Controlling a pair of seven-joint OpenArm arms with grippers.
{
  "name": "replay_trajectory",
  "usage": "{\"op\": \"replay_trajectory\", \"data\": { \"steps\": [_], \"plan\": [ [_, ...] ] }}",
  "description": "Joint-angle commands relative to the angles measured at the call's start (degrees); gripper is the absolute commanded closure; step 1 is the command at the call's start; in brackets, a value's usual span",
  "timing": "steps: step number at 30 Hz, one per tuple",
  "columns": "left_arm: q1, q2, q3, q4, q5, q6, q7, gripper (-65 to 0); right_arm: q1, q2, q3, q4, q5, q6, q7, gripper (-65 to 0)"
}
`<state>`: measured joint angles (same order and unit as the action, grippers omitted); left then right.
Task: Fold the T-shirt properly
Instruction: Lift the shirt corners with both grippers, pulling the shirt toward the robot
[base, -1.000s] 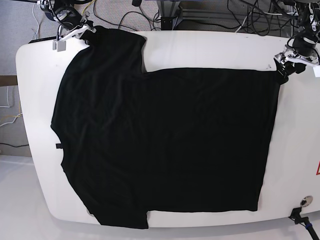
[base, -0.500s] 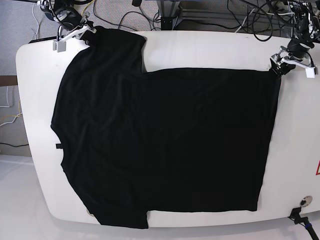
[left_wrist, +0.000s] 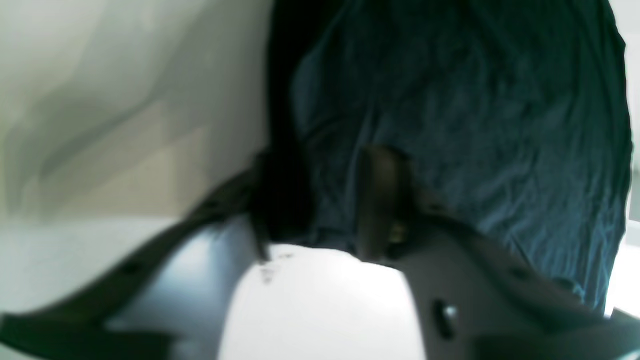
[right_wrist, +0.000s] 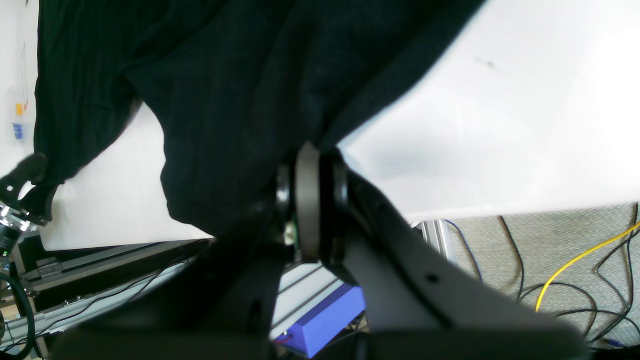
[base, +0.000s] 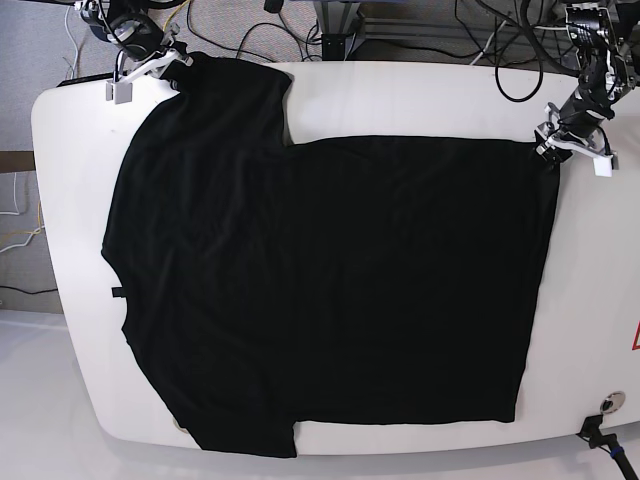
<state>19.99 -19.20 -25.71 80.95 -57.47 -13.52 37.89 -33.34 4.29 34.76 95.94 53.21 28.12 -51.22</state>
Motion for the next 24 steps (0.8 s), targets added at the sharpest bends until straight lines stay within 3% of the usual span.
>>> {"op": "replay_trajectory", "data": {
  "steps": [1, 3, 4, 10, 17, 24],
  "plan": [
    [-0.08, -0.53, -0.18, 0.42, 0.29, 0.38, 0.75, -11.7, -0.46, 0.41, 0.18, 0.54, -0.16, 0.06, -0.16, 0.0],
    [-0.08, -0.53, -0.26, 0.42, 0.2, 0.38, 0.75, -1.4, -0.46, 0.32, 0.18, 0.81, -0.07, 0.06, -0.16, 0.0],
    [-0.08, -0.53, -0.26, 0.5, 0.11, 0.38, 0.75, 0.0, -0.46, 0.32, 0.18, 1.07, 0.11, 0.06, -0.16, 0.0],
    [2.21, -0.71, -0.35, 2.7, -0.07, 0.29, 0.75, 0.0, -1.16, -1.26, 0.27, 7.58, 0.2, 0.14, -0.16, 0.0],
    [10.47, -0.89, -1.58, 9.38, 0.2, 0.29, 0.75, 0.0, -7.4, -1.88, 0.27, 15.66, 0.2, 0.14, -0.16, 0.0],
    [19.26, -2.47, -5.8, 15.54, 0.02, 0.29, 0.75, 0.0, -14.88, -1.0, 1.59, 17.69, 8.99, 0.06, -0.16, 0.0]
  ]
}}
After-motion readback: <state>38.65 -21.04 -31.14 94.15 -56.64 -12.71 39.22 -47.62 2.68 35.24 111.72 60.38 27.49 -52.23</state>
